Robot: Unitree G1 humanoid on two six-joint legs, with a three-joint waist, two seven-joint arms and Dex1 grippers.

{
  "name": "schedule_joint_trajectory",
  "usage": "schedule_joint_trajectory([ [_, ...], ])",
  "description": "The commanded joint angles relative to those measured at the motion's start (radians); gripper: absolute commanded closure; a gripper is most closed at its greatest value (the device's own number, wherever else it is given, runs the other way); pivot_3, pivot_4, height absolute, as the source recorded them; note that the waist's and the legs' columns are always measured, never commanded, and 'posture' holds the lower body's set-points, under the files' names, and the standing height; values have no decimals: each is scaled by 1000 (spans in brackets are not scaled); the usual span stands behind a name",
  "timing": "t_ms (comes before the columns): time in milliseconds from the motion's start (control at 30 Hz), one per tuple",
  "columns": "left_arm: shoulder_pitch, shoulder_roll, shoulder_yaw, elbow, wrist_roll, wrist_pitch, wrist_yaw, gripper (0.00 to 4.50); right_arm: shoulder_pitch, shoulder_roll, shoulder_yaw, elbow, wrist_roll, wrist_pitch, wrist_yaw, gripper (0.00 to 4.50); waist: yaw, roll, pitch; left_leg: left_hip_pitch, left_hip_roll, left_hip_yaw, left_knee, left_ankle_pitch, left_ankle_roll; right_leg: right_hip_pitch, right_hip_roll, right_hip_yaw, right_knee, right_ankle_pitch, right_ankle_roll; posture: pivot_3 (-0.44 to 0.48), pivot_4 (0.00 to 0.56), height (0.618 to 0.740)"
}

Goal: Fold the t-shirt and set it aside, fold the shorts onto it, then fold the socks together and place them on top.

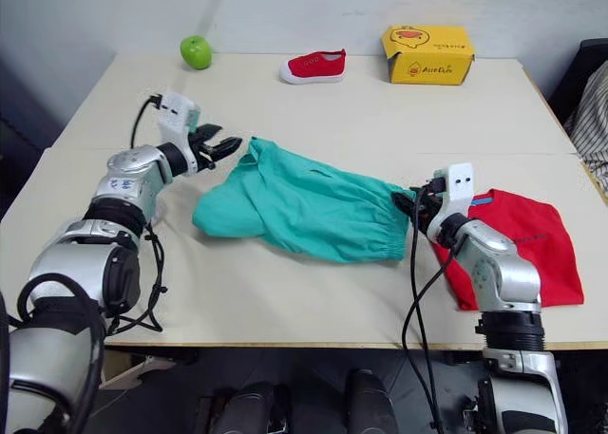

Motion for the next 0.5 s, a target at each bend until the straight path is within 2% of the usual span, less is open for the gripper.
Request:
schedule_joint_trajectory([
  [33, 12, 27, 59, -49, -42, -69, -76, 1248, 1, -24, -40, -25, -46, -138, 29, 788, -2, 0, 0, 0, 0, 0, 0, 0, 0, 0, 0, 0, 0, 0, 0, 0, 150, 740],
  [67, 22, 33, 69, -63, -50, -89, -116, 1248, 14, -32, -49, -37, -46, -173, 57, 554, -4, 0, 0, 0, 0, 0, 0, 0, 0, 0, 0, 0, 0, 0, 0, 0, 150, 740],
  [100, 50, 45, 67, -98, -57, -134, -211, 1248, 43, -50, -61, -74, -35, -207, 104, 116, -2, 0, 0, 0, -1, 0, 0, 0, 0, 0, 0, 0, 0, 0, 0, 0, 150, 740],
  [233, 191, 104, 19, -268, -72, -327, -562, 25, 178, -145, -34, -259, 10, -264, 333, 0, -4, 0, 0, 0, -1, 1, -1, 0, 0, 0, 1, 0, -1, 0, 0, 0, 150, 740],
  [400, 404, 166, -46, -529, -125, -335, -849, 25, 330, -212, 82, -410, -60, -345, 482, 0, -15, 0, 0, 3, -1, 1, -1, 0, 0, 2, 1, 1, -1, 0, 0, 0, 150, 740],
  [467, 468, 179, -61, -609, -139, -314, -885, 25, 355, -200, 122, -426, -108, -377, 477, 0, -16, 0, 0, 5, 0, 2, -1, 0, 0, 3, 1, 2, 1, 0, 0, 0, 150, 740],
  [500, 488, 173, -58, -631, -136, -323, -863, 25, 361, -191, 149, -421, -158, -412, 461, 0, -13, 0, 0, 6, 1, 2, 0, 0, 0, 3, 1, 2, 1, 0, -1, 0, 150, 740],
])
